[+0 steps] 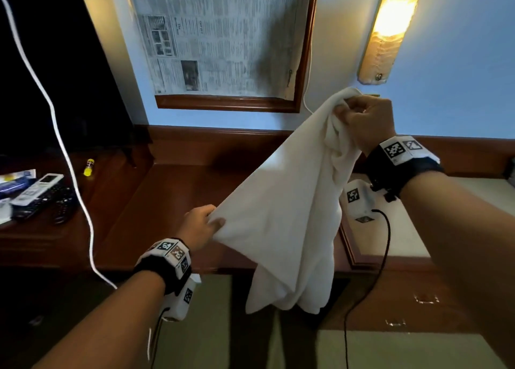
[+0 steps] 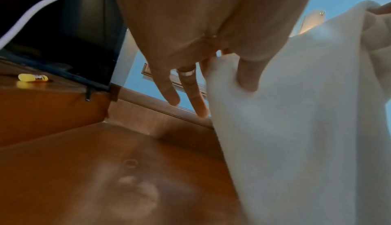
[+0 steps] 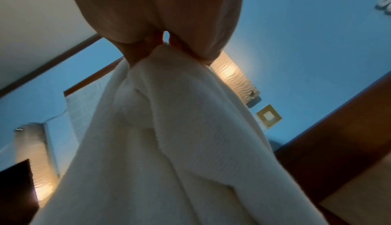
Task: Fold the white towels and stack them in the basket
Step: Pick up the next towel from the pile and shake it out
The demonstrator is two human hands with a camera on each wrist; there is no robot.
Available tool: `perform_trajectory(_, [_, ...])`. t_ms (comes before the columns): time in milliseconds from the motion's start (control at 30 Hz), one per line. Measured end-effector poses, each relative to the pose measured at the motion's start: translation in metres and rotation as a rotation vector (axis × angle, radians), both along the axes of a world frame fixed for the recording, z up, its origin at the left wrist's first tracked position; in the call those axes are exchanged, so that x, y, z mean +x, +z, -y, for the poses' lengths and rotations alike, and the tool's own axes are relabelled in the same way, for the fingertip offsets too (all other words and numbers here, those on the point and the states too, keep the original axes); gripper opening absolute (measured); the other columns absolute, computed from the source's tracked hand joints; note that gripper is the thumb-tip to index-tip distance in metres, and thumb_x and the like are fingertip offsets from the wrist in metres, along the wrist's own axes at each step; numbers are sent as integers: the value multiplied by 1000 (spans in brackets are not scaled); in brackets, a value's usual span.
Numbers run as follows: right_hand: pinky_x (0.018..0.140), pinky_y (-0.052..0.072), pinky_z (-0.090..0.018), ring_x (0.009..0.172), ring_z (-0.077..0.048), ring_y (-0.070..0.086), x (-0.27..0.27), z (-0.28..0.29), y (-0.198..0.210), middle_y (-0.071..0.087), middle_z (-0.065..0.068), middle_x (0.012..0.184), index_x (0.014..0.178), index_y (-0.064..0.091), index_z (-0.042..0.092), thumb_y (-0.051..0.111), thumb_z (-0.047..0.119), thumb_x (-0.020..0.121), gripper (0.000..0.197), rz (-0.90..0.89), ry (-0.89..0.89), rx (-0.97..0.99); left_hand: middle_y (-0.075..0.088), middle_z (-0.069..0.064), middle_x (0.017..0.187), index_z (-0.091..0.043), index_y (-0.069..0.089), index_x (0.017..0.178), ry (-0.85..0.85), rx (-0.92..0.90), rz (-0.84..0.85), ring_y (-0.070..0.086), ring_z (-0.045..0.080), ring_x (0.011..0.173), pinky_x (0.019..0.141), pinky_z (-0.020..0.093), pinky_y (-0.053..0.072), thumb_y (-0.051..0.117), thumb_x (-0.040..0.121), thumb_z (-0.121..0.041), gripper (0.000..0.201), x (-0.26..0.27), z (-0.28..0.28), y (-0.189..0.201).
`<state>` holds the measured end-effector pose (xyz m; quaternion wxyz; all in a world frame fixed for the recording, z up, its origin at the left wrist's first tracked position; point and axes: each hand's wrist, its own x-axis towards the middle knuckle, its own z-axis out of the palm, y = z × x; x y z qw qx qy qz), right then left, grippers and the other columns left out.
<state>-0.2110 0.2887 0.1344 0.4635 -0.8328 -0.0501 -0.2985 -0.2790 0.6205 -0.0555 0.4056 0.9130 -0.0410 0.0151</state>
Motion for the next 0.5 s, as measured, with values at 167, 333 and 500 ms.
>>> perform_trajectory(167, [84, 52, -32, 90, -22, 66, -16, 13, -27, 71, -8, 91, 86, 74, 13, 66, 22, 90, 13, -231, -122, 33, 64, 7, 75, -8, 67, 85, 182, -91, 115, 55, 22, 69, 58, 30, 38, 68, 94, -16, 13, -15, -44, -5])
perform_trajectory(333, [83, 44, -28, 92, -19, 58, -42, 23, -69, 65, -3, 94, 93, 72, 14, 69, 17, 90, 5, -474, -75, -87, 61, -9, 73, -17, 72, 91, 456, -426, 354, 49, -5, 60, 61, 20, 43, 70, 94, -25, 9, -12, -76, 28])
perform_trajectory(500, [67, 48, -27, 70, -15, 56, -69, 19, -134, 62, -2, 75, 84, 70, 14, 70, 20, 90, 9, -623, -99, -102, 59, 0, 92, -25, 69, 92, 426, -424, 291, 50, 10, 83, 67, 24, 42, 65, 97, -23, 7, -5, -94, 37])
